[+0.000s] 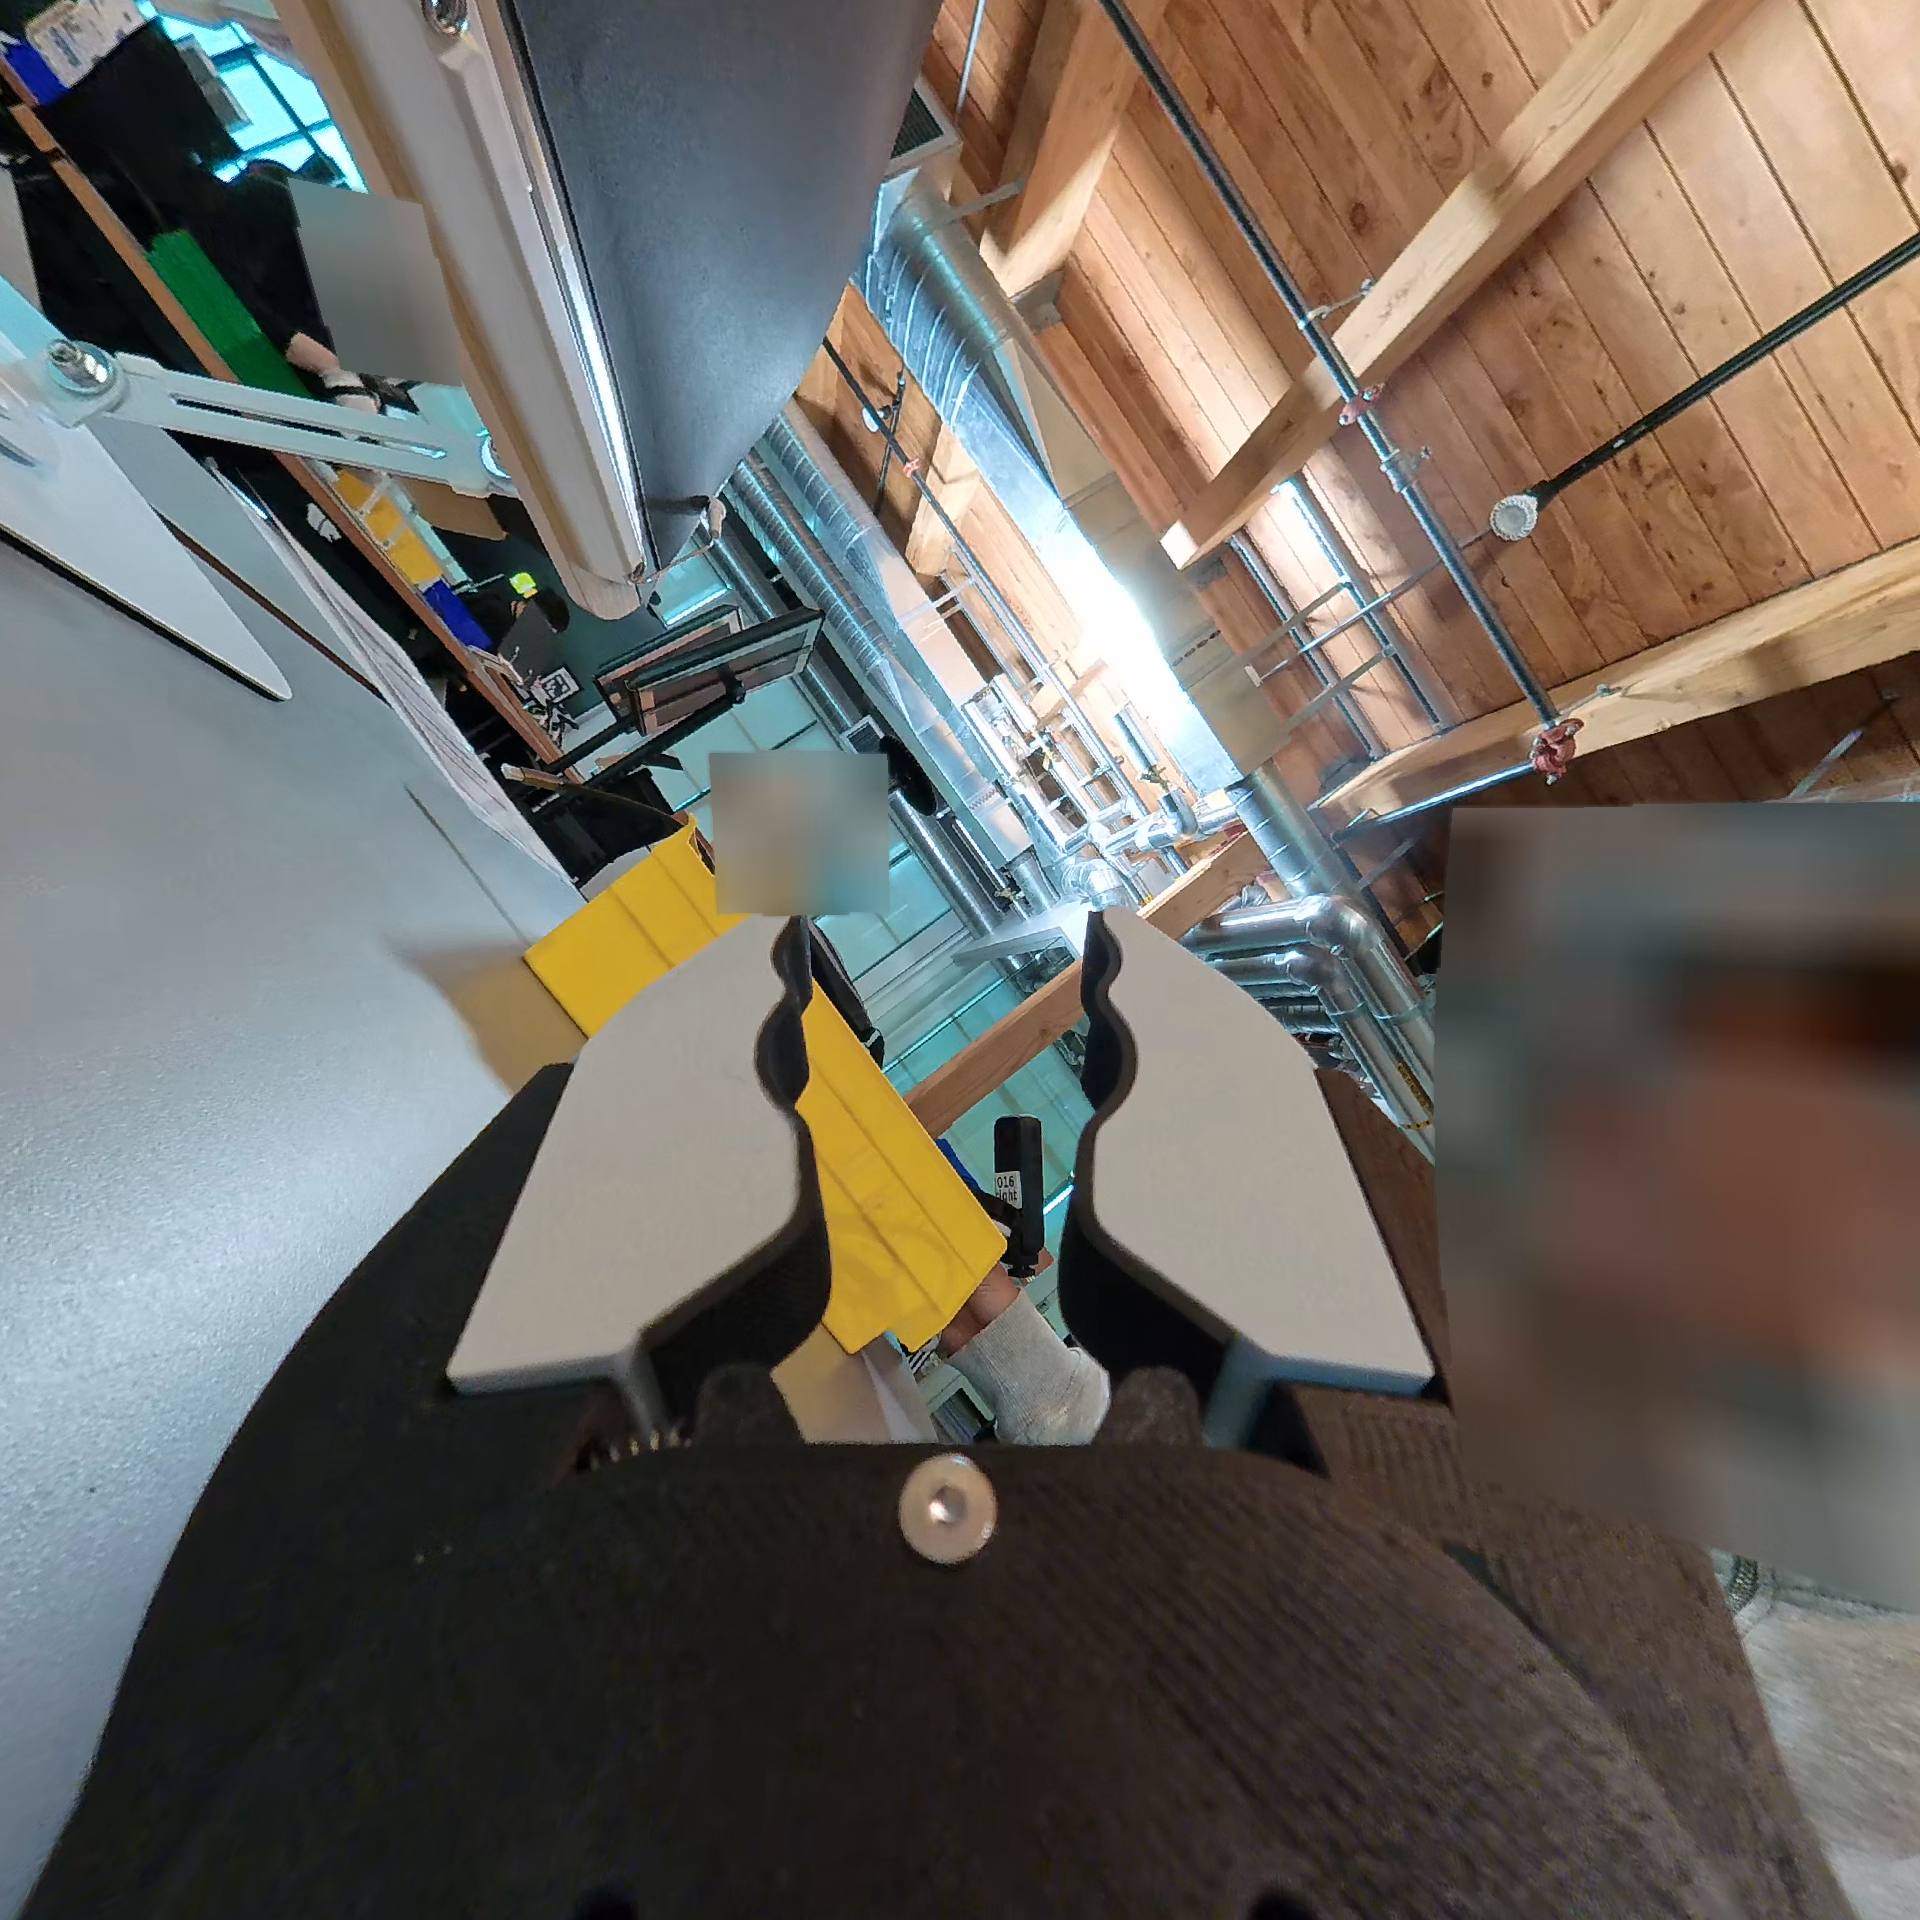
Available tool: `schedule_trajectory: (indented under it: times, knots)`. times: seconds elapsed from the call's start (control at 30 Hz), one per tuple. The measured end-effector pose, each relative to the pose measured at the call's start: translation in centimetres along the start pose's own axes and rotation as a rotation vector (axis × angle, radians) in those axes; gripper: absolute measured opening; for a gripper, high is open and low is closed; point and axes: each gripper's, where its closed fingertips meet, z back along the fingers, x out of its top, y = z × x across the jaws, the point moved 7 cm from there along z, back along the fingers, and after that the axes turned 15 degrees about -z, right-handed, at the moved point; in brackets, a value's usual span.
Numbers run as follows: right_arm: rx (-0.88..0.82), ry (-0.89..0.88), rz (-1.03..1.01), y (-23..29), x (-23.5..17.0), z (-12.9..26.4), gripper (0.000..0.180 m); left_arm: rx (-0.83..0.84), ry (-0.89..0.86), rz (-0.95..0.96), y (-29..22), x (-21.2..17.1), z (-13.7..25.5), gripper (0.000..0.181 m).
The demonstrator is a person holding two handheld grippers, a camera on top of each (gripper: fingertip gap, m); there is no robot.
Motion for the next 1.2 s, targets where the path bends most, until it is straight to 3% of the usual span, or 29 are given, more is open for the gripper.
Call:
schedule_trajectory:
  times: [0.03,0.23,0.43,0.57,0.7,0.77,0.97,1.2]
  knots:
    - [0.001,0.001,-0.001,0.0,0.0,0.0,0.011,0.0,-0.001,0.0,0.0,0.0,0.0,0.051]
    - [-0.005,-0.028,0.035,0.4,0.4,0.3,0.01,0.0,-0.005,0.002,0.0,0.0,0.0,0.051]
    - [-0.014,-0.203,0.086,1.0,1.9,1.7,0.043,-0.001,-0.008,0.006,0.0,0.1,0.1,0.051]
    - [-0.036,-0.323,0.153,1.4,2.8,2.9,0.086,-0.002,-0.011,0.008,0.1,0.1,0.1,0.051]
    - [-0.04,-0.298,0.22,2.1,2.6,2.5,0.108,-0.003,-0.01,0.01,0.1,0.1,0.1,0.051]
    - [-0.046,-0.254,0.281,2.6,2.2,1.9,0.111,-0.004,-0.01,0.012,0.1,0.1,0.1,0.051]
    - [-0.121,-0.259,0.57,5.2,1.4,1.9,0.083,-0.005,-0.011,0.015,0.1,0.1,0.1,0.05]
    - [-0.171,-0.351,0.702,5.8,1.3,2.9,0.005,-0.005,-0.014,0.02,0.1,0.1,0.1,0.05]
